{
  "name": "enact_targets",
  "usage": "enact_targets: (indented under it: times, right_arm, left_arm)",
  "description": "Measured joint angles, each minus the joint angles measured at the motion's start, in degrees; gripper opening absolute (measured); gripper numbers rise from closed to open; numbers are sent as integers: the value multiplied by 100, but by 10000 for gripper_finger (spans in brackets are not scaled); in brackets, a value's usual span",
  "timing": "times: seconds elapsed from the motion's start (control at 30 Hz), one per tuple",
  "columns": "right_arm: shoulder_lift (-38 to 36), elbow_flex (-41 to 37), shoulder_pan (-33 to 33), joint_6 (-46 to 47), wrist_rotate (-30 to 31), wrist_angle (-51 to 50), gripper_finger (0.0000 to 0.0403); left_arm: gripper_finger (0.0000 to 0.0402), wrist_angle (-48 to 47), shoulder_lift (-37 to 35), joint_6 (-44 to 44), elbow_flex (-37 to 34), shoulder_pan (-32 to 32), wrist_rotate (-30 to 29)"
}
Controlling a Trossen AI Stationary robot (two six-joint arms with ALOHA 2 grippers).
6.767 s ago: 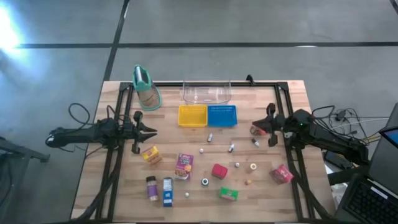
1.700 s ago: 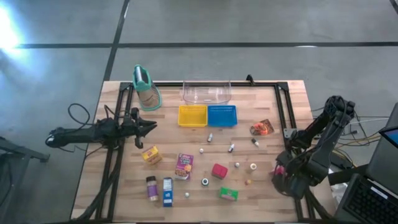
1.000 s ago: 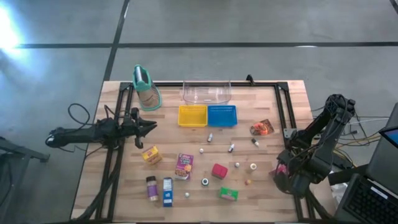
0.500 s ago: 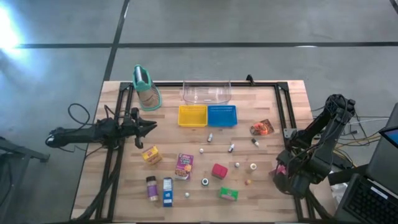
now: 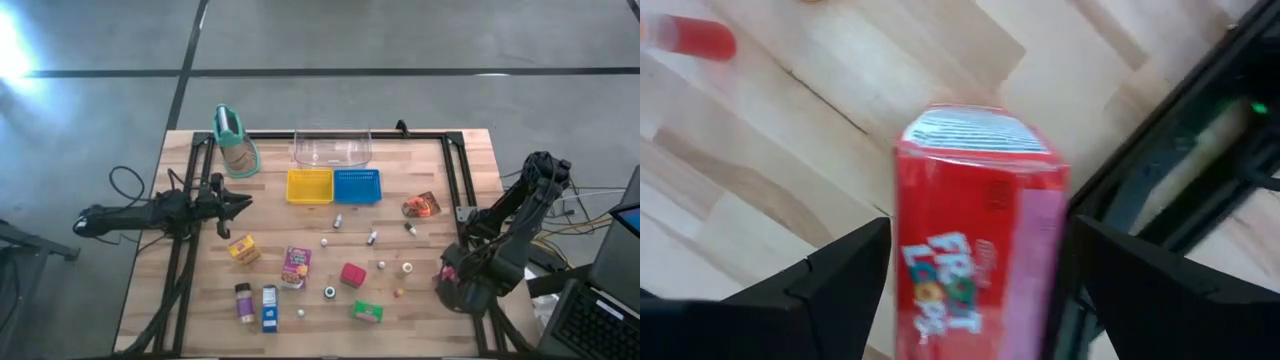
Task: Pick & Place Kitchen Items
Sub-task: Put the red cereal box into the transparent bin
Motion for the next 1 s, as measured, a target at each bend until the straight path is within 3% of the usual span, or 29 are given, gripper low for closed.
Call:
enact_targets:
  times: [1.0]
  right_arm:
    - [1,-627,2,-20,-2,655,221]
  left_arm:
    - [65,0,0,-2,0,0,0]
